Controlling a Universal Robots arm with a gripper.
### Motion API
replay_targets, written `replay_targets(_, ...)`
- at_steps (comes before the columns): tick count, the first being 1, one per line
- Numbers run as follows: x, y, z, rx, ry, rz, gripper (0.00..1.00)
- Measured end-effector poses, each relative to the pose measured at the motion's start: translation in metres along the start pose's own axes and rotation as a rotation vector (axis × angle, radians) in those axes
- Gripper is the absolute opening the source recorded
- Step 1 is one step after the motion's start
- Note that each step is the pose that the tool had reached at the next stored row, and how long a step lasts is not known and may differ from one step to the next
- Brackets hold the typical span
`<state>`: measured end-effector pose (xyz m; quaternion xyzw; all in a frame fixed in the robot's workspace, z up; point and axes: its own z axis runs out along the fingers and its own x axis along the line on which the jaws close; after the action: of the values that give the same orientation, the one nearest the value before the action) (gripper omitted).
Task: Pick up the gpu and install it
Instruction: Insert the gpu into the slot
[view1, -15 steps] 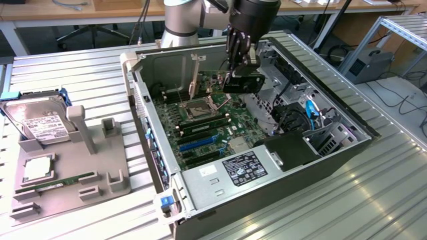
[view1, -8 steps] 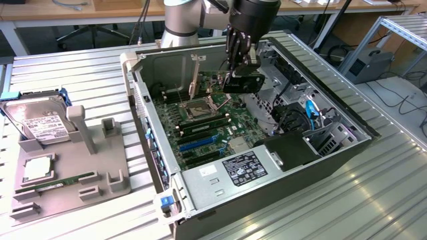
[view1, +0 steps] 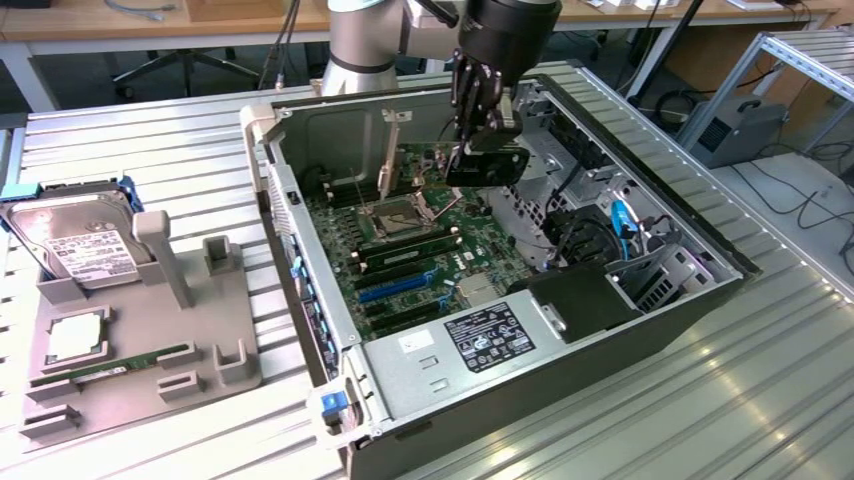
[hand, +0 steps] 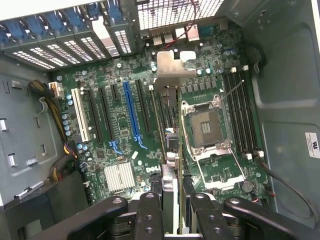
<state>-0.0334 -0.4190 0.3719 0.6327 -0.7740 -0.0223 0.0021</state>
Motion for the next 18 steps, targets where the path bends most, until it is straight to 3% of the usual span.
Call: replay_targets(18, 0.0000, 0.0000, 0.0006, -0.0014, 0.0025, -0.057, 0.27)
